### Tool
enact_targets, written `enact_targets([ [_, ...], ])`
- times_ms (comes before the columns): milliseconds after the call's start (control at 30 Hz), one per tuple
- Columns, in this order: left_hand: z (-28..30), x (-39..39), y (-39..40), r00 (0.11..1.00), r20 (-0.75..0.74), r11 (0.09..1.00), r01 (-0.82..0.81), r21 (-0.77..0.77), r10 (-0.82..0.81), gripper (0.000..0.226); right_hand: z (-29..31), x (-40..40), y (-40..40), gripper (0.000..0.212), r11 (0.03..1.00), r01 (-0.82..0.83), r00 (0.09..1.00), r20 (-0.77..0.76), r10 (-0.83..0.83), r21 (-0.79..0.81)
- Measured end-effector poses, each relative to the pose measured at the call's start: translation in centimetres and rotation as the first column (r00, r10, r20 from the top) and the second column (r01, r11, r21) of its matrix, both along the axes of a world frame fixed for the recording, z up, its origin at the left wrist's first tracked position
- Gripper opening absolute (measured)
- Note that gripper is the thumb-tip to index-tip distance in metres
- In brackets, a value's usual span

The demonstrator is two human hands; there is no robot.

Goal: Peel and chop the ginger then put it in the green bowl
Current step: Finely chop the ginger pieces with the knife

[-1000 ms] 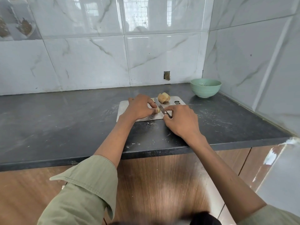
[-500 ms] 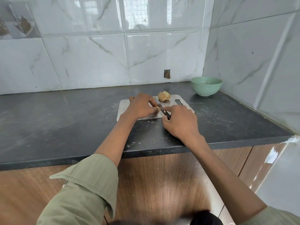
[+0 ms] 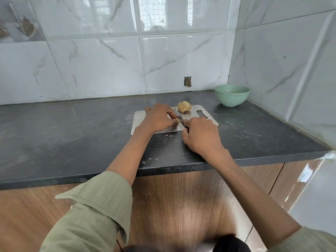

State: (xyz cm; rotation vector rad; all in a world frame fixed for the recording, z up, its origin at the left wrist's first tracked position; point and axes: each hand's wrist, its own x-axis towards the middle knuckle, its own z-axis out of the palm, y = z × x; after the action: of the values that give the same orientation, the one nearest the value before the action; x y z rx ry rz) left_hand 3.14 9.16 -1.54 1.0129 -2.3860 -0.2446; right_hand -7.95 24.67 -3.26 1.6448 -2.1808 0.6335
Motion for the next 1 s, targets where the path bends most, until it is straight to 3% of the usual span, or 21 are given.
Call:
enact_targets([
  [267,0.1,0.1,0.1,1.0,0.013,1.0,0.0,-0.001,0.0,0.014,0.5,-0.9,-1.5,0.023,0.994,-0.102,0.995,0.025,0.101,0.05],
  [500,0.1,0.2,0.2,1.0,-0.014,1.0,-0.004,0.018,0.004,0.023,0.0,-1.7,-1.5,0.026,0.996,-0.088,0.992,0.097,0.084,0.033],
  [700,0.1,0.2,0.1,1.0,-0.026,1.0,-0.002,0.023,0.003,0.011,-0.6,-1.6,-2.3,0.027,0.998,-0.066,0.994,0.088,0.066,-0.004],
  [1000,-0.2,0.1,-0.3,0.998,-0.054,0.999,-0.008,0.033,0.01,0.012,-0.3,-1.3,-2.6,0.033,0.999,-0.032,0.984,0.174,0.032,0.0],
])
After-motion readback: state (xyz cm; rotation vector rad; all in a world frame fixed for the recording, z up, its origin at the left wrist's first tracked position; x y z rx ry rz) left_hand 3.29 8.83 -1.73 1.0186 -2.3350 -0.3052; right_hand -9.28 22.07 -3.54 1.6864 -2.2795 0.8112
